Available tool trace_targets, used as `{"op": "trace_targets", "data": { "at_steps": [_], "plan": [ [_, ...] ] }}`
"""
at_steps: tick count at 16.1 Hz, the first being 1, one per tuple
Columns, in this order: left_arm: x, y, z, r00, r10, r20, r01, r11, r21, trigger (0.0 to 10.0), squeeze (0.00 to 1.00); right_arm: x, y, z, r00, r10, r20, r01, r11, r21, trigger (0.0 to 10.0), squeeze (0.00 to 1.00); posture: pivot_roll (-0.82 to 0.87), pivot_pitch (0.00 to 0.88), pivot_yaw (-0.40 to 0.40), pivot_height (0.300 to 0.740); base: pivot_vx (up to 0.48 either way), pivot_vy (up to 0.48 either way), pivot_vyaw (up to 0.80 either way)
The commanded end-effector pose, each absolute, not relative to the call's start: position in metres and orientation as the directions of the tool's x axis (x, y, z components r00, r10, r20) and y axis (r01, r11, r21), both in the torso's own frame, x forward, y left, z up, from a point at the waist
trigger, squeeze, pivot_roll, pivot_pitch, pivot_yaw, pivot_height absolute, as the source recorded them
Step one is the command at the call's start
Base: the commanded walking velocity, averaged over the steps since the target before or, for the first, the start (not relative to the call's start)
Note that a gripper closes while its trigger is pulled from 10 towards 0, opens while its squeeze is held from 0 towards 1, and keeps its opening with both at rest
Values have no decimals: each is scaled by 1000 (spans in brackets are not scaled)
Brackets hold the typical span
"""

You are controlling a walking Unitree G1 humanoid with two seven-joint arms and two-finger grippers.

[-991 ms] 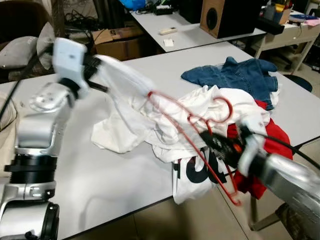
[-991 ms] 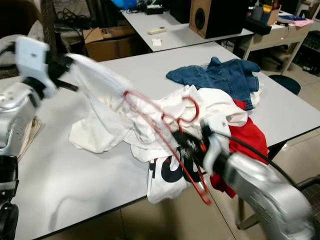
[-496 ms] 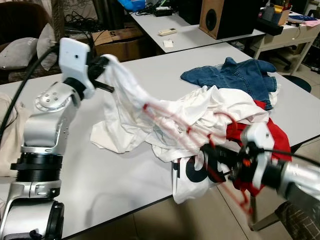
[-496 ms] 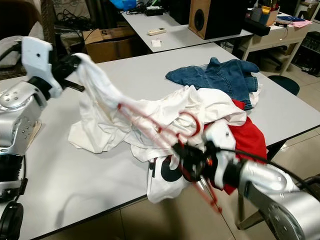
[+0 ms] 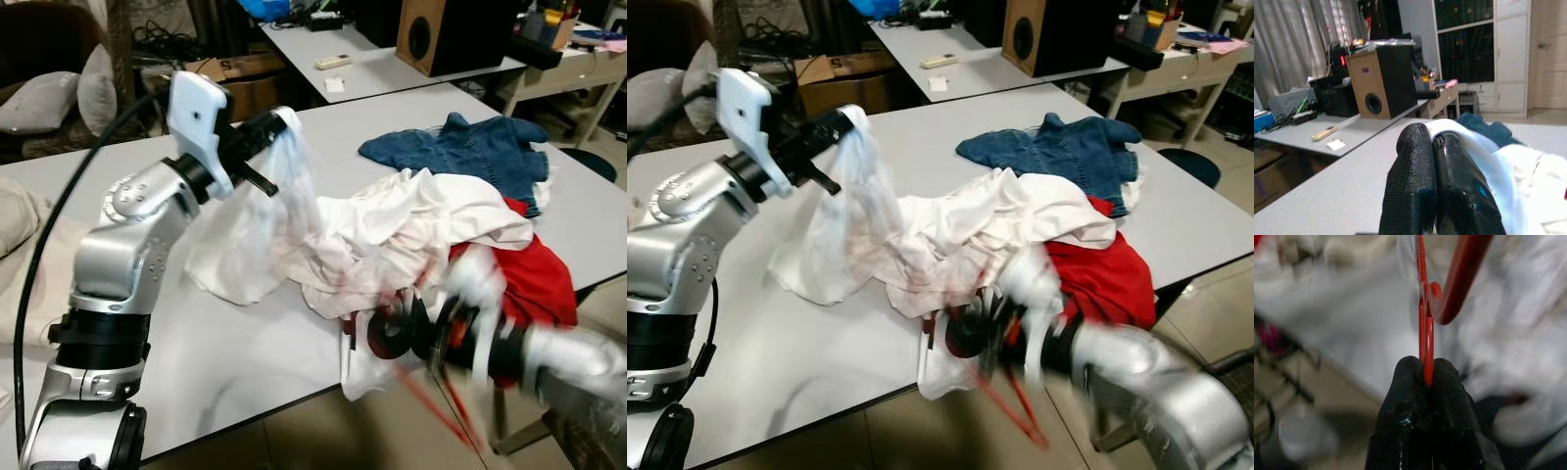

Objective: Hang hanger

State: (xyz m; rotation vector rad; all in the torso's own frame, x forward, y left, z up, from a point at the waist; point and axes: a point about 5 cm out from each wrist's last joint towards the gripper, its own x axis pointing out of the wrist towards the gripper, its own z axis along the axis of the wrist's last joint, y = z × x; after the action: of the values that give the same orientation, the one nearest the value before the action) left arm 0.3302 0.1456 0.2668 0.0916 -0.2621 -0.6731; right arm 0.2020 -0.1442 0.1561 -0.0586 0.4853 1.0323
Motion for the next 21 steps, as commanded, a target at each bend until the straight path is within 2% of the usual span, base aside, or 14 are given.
{"op": "trace_targets", "data": {
  "at_steps": [1, 2, 3, 4, 5, 6, 11, 13, 14, 16, 20, 21],
  "plan": [
    [327, 145, 279, 729, -634, 257, 602, 773, 199, 0, 0, 200, -144, 152, 390, 783, -484, -845, 513, 150, 10000, 0, -33, 0, 76, 740, 0, 0, 0],
    [328, 147, 280, 737, -623, 263, 583, 782, 221, 0, 0, 197, -149, 148, 365, 754, -546, -851, 508, 132, 10000, 0, -31, 0, 75, 740, 0, 0, 0],
    [329, 151, 281, 750, -605, 267, 561, 796, 228, 0, 0, 201, -156, 145, 410, 699, -586, -823, 560, 92, 10000, 0, -33, 0, 74, 740, 0, 0, 0],
    [330, 155, 283, 766, -583, 270, 534, 812, 237, 0, 0, 202, -160, 146, 419, 688, -592, -822, 564, 74, 10000, 0, -32, 0, 72, 740, 0, 0, 0],
    [330, 159, 282, 775, -575, 263, 522, 817, 247, 0, 0, 209, -164, 154, 499, 684, -532, -799, 601, 23, 10000, 0, -32, 0, 72, 740, 0, 0, 0],
    [330, 161, 281, 777, -575, 257, 522, 816, 250, 0, 0, 221, -169, 161, 604, 654, -457, -736, 677, -3, 10000, 0, -31, 0, 71, 740, 0, 0, 0],
    [333, 162, 276, 797, -560, 227, 494, 820, 288, 0, 0, 235, -177, 180, 730, 602, -324, -638, 770, -4, 10000, 0, -32, 0, 75, 740, 0, 0, 0],
    [335, 164, 275, 812, -543, 212, 472, 826, 308, 0, 0, 235, -174, 184, 732, 613, -296, -640, 768, 8, 10000, 0, -35, 0, 78, 740, 0, 0, 0],
    [336, 163, 273, 819, -536, 204, 463, 828, 315, 0, 0, 229, -164, 189, 689, 681, -247, -692, 720, 55, 10000, 0, -35, 0, 80, 740, 0, 0, 0],
    [339, 163, 275, 833, -509, 218, 435, 845, 311, 0, 0, 223, -157, 192, 650, 727, -222, -733, 677, 71, 10000, 0, -34, 0, 79, 740, 0, 0, 0],
    [340, 151, 276, 821, -520, 236, 438, 838, 324, 0, 0, 226, -138, 188, 631, 750, -198, -743, 658, 123, 10000, 0, -32, 0, 78, 740, 0, 0, 0],
    [339, 150, 277, 819, -523, 235, 440, 837, 326, 0, 0, 230, -135, 186, 652, 731, -200, -721, 680, 136, 10000, 0, -29, 0, 75, 740, 0, 0, 0]
  ]
}}
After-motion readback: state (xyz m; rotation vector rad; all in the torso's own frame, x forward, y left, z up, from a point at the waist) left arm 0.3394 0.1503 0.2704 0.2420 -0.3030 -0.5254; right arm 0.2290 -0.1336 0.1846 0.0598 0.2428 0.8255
